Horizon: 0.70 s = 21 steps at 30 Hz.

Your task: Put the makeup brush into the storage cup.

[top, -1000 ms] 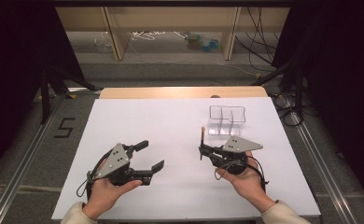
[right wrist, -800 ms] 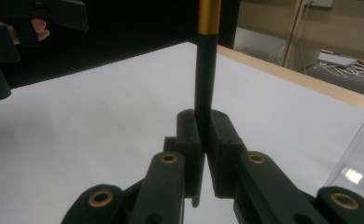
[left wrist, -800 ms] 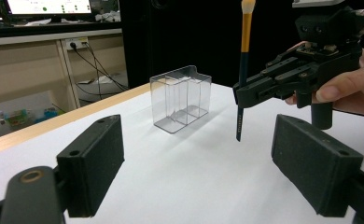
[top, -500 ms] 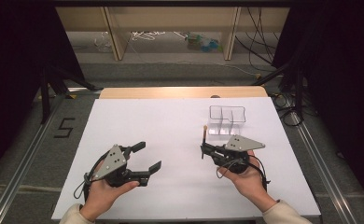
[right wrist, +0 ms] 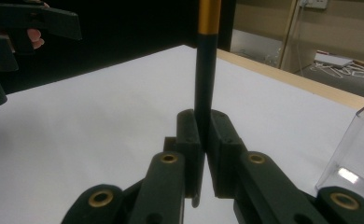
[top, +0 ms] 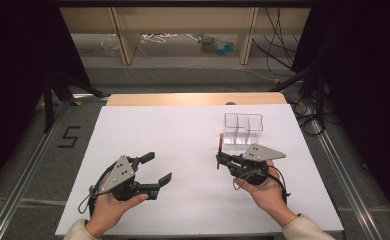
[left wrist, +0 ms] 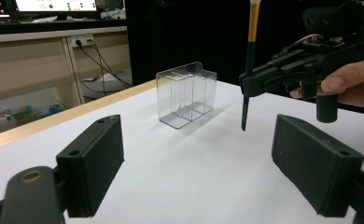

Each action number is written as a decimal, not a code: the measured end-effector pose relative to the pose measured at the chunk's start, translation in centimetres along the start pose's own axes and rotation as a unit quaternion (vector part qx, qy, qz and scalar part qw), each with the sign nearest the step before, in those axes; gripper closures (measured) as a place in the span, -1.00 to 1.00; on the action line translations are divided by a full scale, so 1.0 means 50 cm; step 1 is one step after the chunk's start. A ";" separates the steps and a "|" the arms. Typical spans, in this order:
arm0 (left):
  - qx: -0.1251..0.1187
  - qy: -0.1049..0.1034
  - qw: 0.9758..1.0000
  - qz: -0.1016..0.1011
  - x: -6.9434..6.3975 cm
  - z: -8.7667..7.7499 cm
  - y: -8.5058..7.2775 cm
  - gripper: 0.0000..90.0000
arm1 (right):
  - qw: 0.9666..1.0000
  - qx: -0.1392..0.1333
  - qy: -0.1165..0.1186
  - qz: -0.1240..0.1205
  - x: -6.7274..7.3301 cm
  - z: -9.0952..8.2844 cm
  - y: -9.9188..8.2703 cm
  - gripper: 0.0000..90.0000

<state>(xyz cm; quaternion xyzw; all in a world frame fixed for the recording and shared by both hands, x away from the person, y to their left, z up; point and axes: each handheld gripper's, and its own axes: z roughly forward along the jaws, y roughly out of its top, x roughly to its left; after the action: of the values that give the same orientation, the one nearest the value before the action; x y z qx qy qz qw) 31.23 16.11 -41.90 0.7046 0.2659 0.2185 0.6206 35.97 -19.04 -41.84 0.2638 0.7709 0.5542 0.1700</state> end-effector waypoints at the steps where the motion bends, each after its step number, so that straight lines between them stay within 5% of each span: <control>1: 0.000 0.000 1.000 -0.002 0.000 0.000 0.000 -0.63 | 1.000 0.000 -0.001 0.000 -0.001 0.000 0.000 0.88; 21: 0.003 0.000 1.000 -0.001 0.000 0.002 -0.003 -0.63 | 1.000 -0.006 -0.003 0.015 -0.009 -0.007 0.005 0.88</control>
<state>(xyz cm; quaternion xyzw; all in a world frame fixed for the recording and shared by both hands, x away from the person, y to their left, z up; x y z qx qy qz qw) 31.26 16.04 -42.07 0.7061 0.2673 0.2167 0.6189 36.20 -19.51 -41.53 0.2758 0.7629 0.5606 0.1662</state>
